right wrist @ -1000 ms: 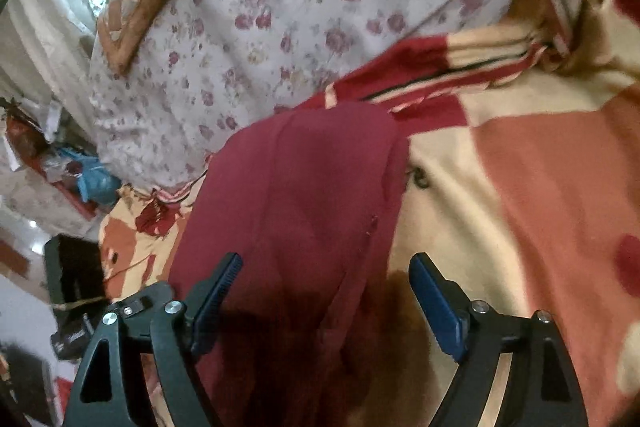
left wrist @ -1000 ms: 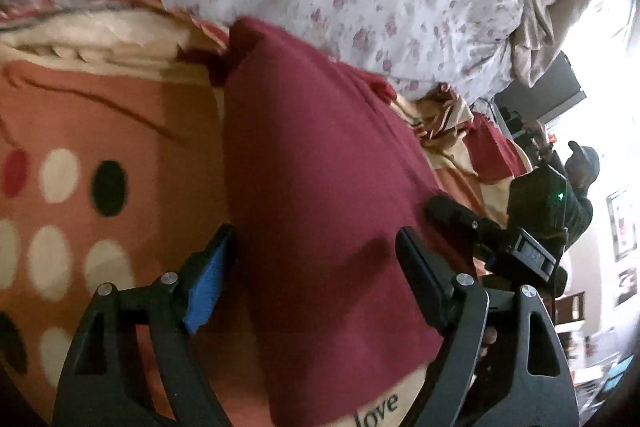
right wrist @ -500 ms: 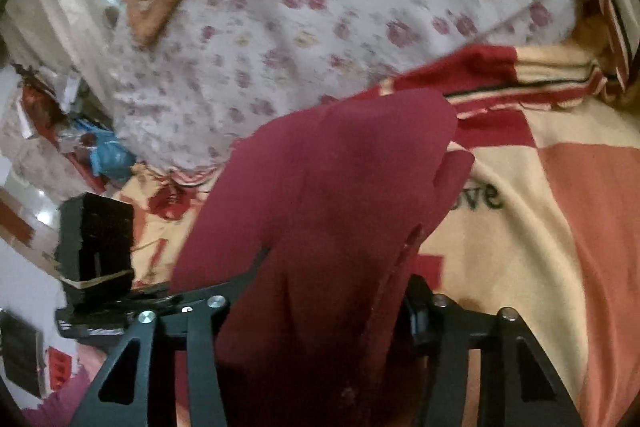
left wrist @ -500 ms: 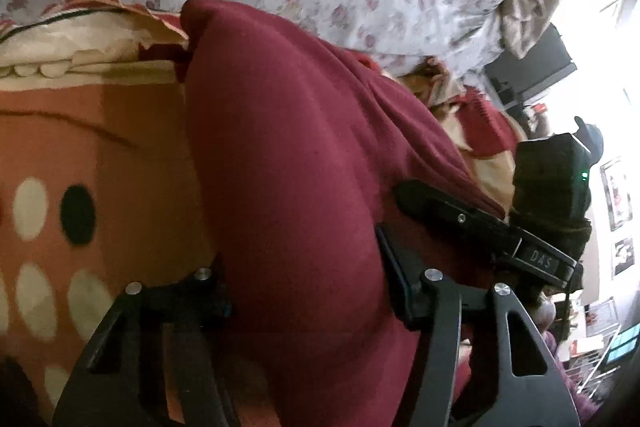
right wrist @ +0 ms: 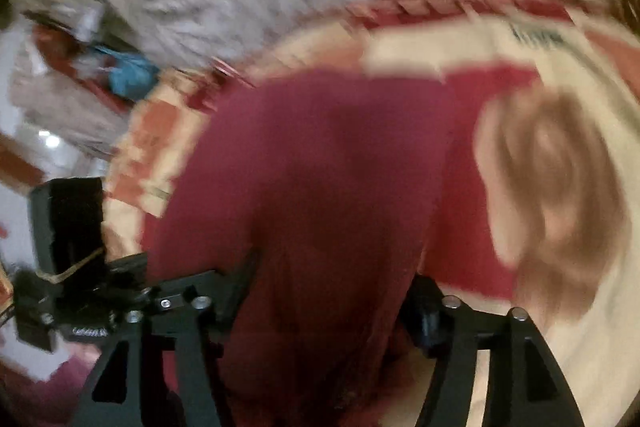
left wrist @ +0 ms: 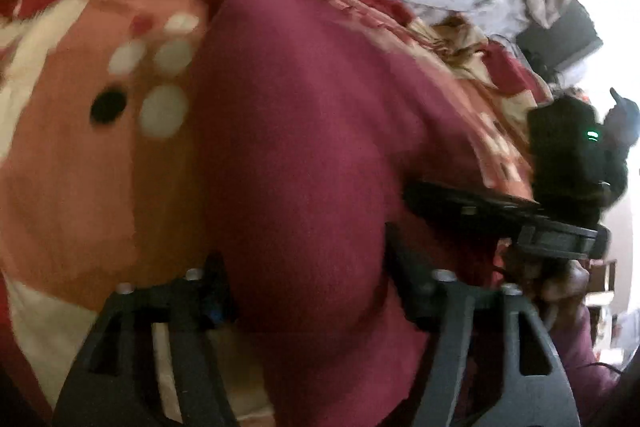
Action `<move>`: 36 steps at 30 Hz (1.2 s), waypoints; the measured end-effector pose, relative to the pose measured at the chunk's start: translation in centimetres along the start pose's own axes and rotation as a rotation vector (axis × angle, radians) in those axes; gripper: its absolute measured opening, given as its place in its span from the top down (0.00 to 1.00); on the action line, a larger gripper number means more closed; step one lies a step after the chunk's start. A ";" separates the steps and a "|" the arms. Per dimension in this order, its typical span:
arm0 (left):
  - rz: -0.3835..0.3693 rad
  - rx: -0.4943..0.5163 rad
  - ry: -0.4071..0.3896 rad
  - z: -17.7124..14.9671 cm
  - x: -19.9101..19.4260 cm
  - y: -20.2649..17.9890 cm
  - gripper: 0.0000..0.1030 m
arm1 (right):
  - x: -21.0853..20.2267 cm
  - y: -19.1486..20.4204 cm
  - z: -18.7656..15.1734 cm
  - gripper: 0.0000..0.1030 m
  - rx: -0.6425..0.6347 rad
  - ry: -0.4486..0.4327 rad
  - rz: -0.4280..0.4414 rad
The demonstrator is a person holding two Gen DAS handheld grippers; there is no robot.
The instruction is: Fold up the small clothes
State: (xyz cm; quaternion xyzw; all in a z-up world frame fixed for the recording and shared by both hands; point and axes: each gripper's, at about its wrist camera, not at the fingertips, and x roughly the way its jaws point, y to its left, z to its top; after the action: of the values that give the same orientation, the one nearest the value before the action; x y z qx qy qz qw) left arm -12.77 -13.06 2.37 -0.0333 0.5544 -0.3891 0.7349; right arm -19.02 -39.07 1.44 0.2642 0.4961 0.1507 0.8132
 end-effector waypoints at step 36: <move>0.294 0.108 -0.332 0.6 -2.1 -0.3 0.24 | -2.7 7.3 -2.0 0.41 -0.339 -0.165 -0.374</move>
State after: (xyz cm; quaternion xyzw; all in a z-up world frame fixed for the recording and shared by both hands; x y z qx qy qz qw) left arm -12.65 -12.24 4.40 0.0238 0.4030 -0.2961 0.8657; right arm -21.96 -33.98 6.90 0.0394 0.4362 0.0566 0.8972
